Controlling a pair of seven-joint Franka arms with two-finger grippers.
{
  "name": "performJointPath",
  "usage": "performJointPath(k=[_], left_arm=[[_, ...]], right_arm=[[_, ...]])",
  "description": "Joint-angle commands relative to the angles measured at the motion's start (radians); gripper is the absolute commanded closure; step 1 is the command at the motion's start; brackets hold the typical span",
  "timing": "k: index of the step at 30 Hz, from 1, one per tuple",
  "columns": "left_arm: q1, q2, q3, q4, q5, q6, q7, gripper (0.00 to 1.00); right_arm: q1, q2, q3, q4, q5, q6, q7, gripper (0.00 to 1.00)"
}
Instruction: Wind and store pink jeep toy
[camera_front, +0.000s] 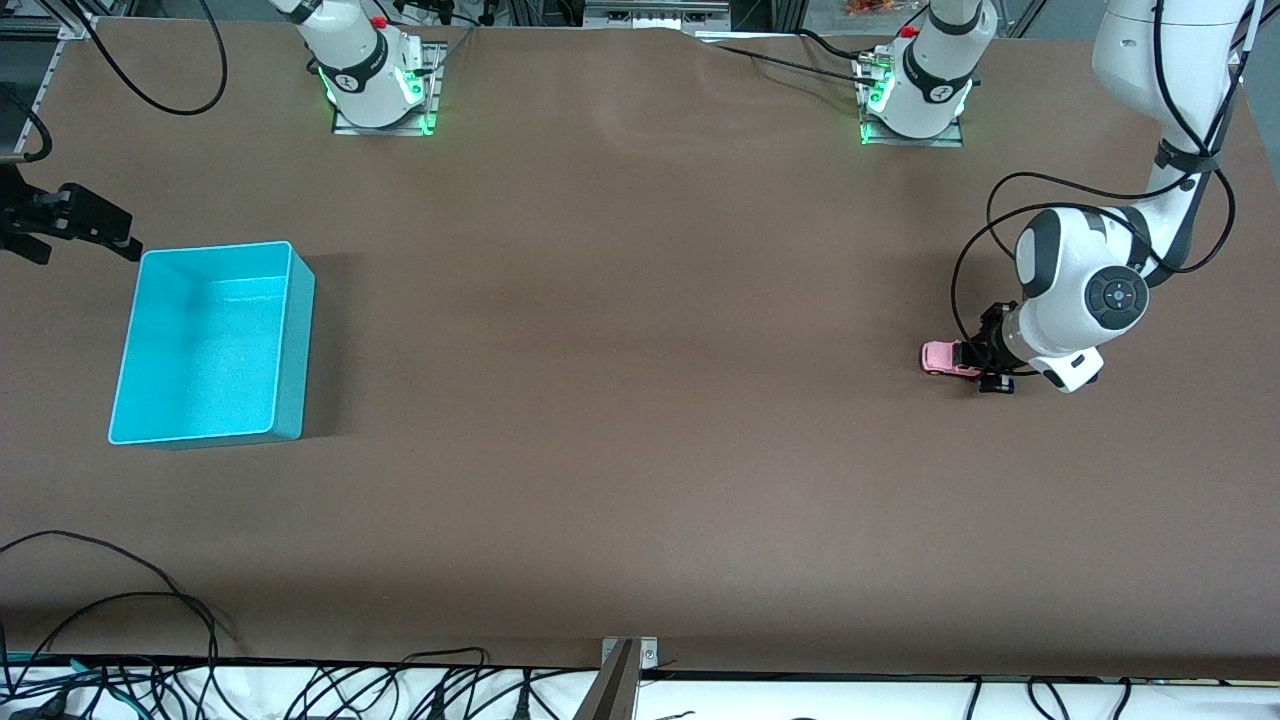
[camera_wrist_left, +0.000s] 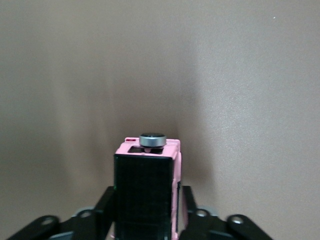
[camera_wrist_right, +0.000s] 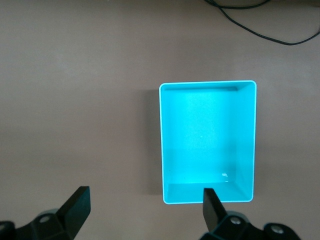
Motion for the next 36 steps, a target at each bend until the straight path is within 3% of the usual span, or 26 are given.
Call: performJointPath(k=[1, 4, 6, 21, 36], left_arm=[[0.001, 0.001, 0.0, -0.006, 0.015, 0.018, -0.009, 0.71], [0.001, -0.003, 0.0, -0.006, 0.015, 0.017, -0.009, 0.83], [0.001, -0.006, -0.002, -0.005, 0.015, 0.015, -0.009, 0.85], [-0.059, -0.016, -0.029, 0.046, 0.026, -0.023, -0.243, 0.85], [-0.162, 0.002, -0.038, 0.044, 0.023, -0.009, -0.302, 0.85]], right_arm=[[-0.006, 0.005, 0.001, 0.022, 0.016, -0.018, -0.014, 0.0], [-0.006, 0.005, -0.001, 0.022, 0.016, -0.017, -0.014, 0.0], [-0.007, 0.005, -0.001, 0.022, 0.017, -0.017, -0.014, 0.0], [-0.007, 0.005, -0.002, 0.022, 0.017, -0.017, -0.014, 0.0], [-0.007, 0.005, -0.002, 0.022, 0.017, -0.015, -0.014, 0.0]])
